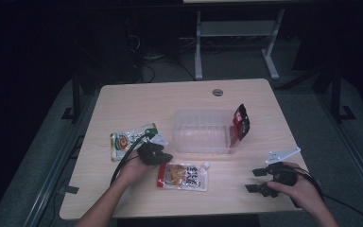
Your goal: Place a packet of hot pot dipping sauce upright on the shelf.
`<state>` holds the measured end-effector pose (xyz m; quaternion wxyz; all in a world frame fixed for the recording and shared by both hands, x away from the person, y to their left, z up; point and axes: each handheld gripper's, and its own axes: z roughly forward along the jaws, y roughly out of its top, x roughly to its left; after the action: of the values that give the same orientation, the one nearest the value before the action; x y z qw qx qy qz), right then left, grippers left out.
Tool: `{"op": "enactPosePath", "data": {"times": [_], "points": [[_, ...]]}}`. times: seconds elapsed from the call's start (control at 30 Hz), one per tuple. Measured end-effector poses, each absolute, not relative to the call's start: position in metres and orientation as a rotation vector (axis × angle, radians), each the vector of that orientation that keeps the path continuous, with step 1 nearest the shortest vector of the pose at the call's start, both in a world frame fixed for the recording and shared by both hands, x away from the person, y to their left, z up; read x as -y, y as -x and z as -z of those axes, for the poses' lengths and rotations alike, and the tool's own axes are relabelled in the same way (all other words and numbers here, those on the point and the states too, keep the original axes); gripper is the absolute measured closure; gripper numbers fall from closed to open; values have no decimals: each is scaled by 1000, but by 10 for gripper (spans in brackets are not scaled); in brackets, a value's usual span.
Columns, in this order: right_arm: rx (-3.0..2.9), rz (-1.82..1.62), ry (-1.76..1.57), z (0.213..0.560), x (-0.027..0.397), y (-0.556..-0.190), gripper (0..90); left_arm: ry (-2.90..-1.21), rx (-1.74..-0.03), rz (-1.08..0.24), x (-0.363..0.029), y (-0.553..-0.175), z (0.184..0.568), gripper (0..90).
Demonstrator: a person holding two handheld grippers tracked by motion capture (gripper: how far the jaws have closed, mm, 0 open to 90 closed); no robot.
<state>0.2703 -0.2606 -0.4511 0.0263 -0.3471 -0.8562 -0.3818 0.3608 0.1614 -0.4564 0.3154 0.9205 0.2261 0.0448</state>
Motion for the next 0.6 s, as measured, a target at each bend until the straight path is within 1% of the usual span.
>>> {"op": "enactPosePath", "data": {"times": [0.23, 0.4, 0.6], "points": [[2638, 1190, 1070, 451, 262, -270, 230, -2438, -577, -62, -164, -350, 456, 898], [2627, 1179, 1084, 453, 260, -271, 234, -2479, -549, -33, -167, -338, 453, 898], [2616, 1160, 1102, 455, 258, -272, 246, -2420, -582, -40, -172, -325, 441, 897]]}}
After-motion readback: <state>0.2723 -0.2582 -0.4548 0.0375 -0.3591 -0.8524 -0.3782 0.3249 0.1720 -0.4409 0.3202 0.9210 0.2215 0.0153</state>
